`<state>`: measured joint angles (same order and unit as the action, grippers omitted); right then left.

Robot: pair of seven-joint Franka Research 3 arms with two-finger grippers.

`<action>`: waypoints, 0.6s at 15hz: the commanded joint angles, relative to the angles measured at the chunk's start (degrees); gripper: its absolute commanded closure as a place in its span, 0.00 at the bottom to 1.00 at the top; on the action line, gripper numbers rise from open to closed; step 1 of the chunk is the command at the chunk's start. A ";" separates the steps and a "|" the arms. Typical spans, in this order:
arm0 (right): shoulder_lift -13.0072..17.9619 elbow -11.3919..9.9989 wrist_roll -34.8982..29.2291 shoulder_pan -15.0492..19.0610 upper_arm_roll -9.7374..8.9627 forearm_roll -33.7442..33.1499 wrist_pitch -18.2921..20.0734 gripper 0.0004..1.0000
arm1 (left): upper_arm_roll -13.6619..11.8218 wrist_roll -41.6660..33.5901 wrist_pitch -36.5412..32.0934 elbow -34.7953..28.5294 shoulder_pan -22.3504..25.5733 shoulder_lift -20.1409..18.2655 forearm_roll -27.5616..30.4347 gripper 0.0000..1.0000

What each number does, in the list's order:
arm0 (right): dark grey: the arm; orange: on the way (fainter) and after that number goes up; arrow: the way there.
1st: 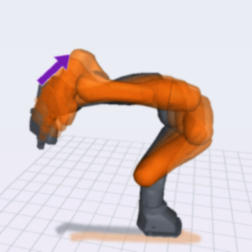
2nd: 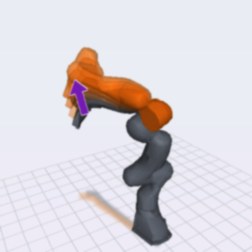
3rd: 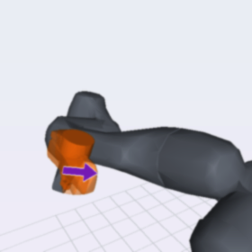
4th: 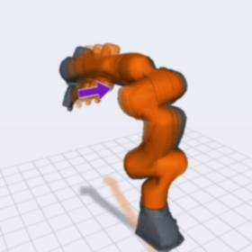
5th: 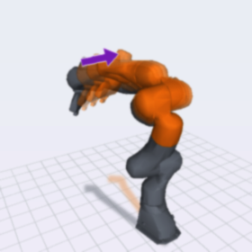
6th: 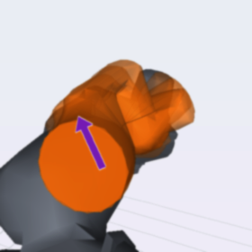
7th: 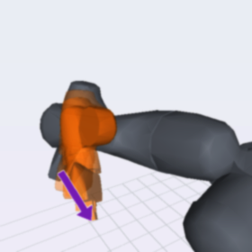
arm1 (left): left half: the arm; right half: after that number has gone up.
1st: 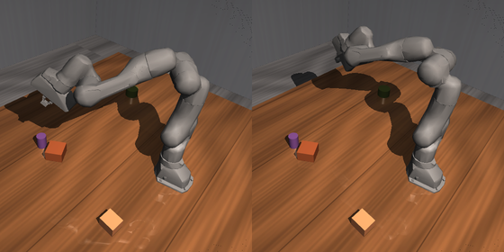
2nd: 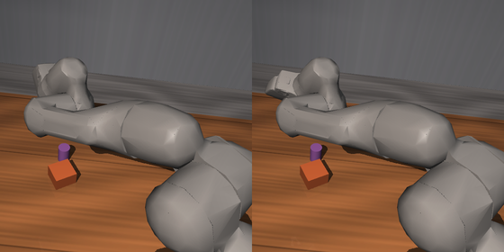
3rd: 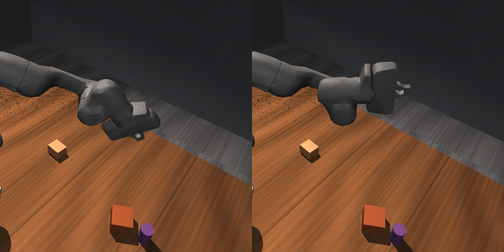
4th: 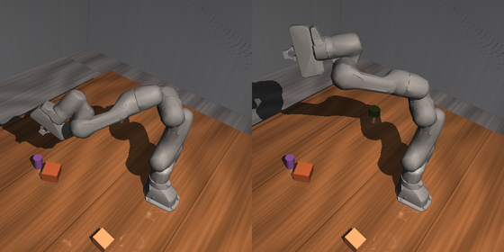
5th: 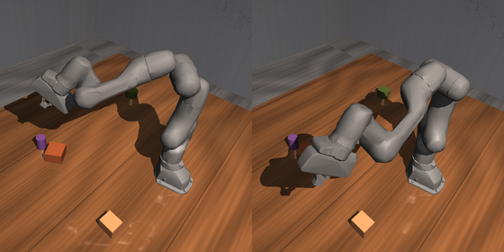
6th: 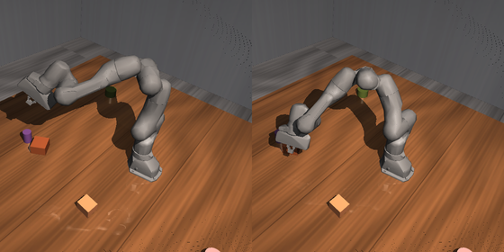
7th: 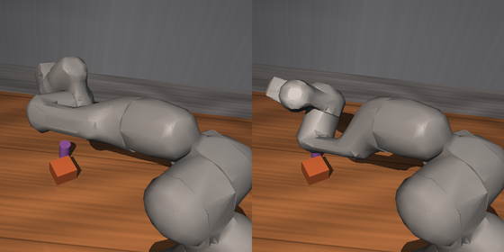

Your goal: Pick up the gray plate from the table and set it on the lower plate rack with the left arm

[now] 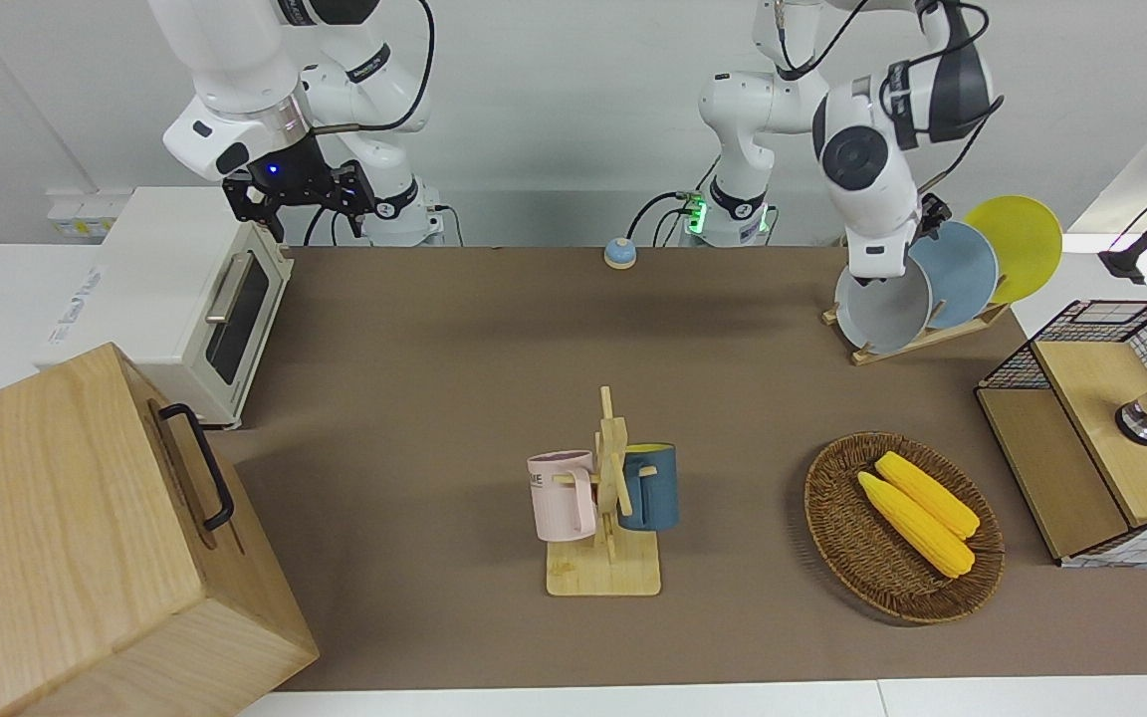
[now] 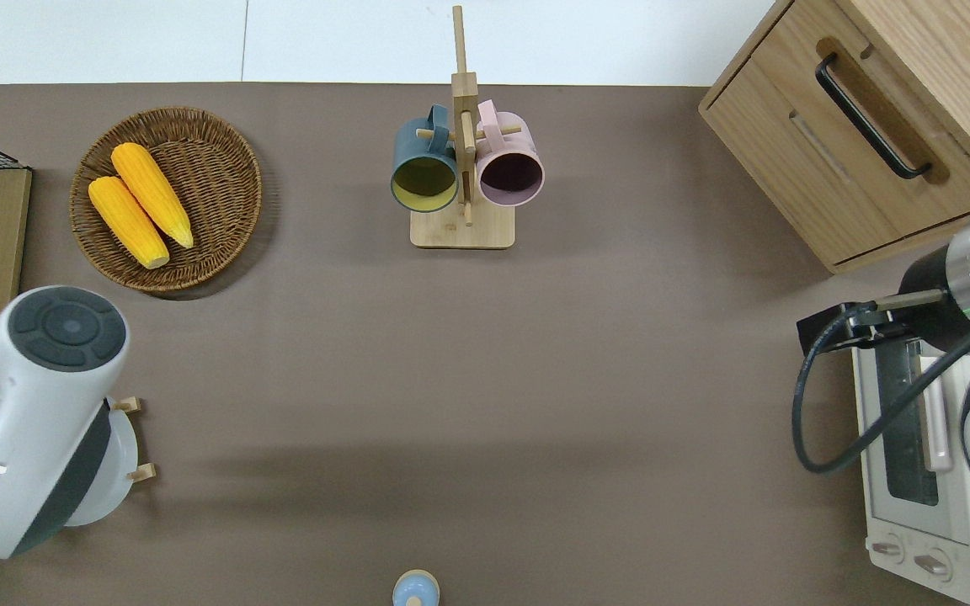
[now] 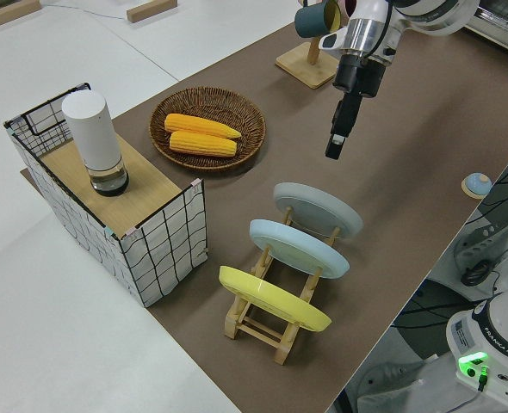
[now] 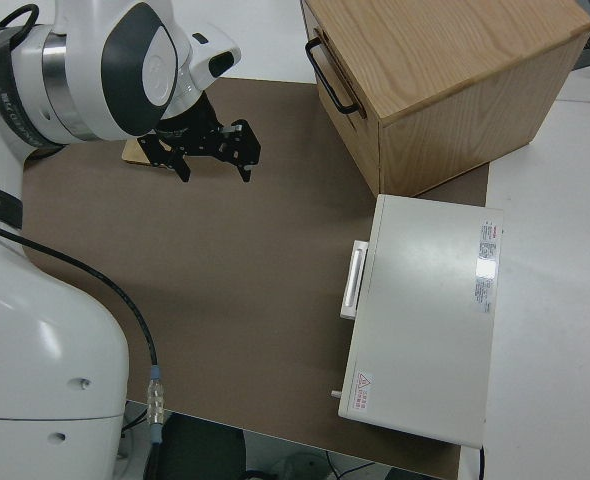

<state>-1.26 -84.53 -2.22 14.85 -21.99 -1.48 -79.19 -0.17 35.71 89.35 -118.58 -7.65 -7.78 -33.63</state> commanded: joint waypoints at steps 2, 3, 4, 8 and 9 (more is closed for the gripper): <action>0.20 0.41 -0.68 1.32 -1.21 -0.37 0.62 0.02 | -0.97 -5.01 0.48 6.33 -0.18 -0.40 12.25 0.00; 0.12 0.41 -0.68 1.32 -1.21 -0.37 0.62 0.02 | -0.97 -6.95 0.83 7.04 -0.18 -0.40 15.23 0.00; 0.12 0.33 -0.68 1.32 -1.21 -0.37 0.70 0.02 | -0.97 -9.40 1.18 8.70 0.00 -0.40 19.27 0.01; 0.12 0.33 -0.68 1.32 -1.21 -0.37 0.62 0.02 | -2.38 -19.95 1.09 10.29 0.35 -1.36 29.66 0.00; 0.12 0.41 -0.68 1.32 -1.13 -0.28 0.62 0.02 | -2.47 -21.19 1.09 10.56 0.44 -1.45 31.94 0.01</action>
<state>-1.26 -84.53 -2.22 14.85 -21.99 -1.48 -79.19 -1.63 20.51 90.23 -109.05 -7.60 -8.68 -7.87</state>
